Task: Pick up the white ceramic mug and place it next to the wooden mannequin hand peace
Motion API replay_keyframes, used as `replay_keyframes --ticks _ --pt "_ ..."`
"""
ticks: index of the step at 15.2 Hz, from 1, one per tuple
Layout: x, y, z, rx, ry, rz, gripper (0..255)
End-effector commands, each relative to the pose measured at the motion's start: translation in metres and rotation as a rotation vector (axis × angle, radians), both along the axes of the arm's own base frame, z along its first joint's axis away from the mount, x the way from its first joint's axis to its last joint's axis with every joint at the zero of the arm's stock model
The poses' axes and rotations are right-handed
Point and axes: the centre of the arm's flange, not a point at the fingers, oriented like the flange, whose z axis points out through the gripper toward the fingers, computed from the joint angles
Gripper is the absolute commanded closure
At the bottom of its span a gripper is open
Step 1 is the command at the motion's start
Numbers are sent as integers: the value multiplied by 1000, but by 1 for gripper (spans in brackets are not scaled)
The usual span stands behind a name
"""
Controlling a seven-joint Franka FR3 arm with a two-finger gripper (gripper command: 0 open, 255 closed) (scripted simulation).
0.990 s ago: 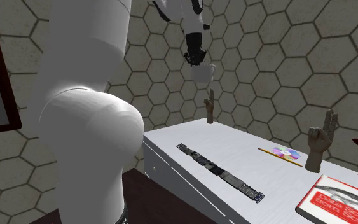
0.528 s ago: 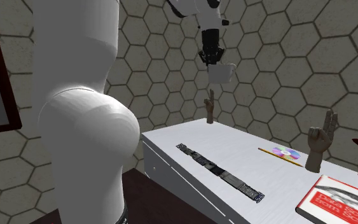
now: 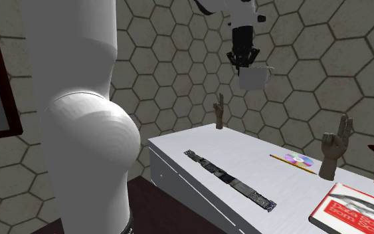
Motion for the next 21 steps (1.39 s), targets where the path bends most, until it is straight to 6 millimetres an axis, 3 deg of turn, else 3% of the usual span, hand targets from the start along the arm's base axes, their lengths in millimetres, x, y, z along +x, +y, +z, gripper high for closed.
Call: replay_keyframes --ticks 1,17,18,21 --pt "-2 -27 0 0 0 1 255" --pt "-20 -237 0 0 0 1 255" --pt "-20 -246 0 0 0 1 255" --pt "-20 -246 -15 0 0 1 255"
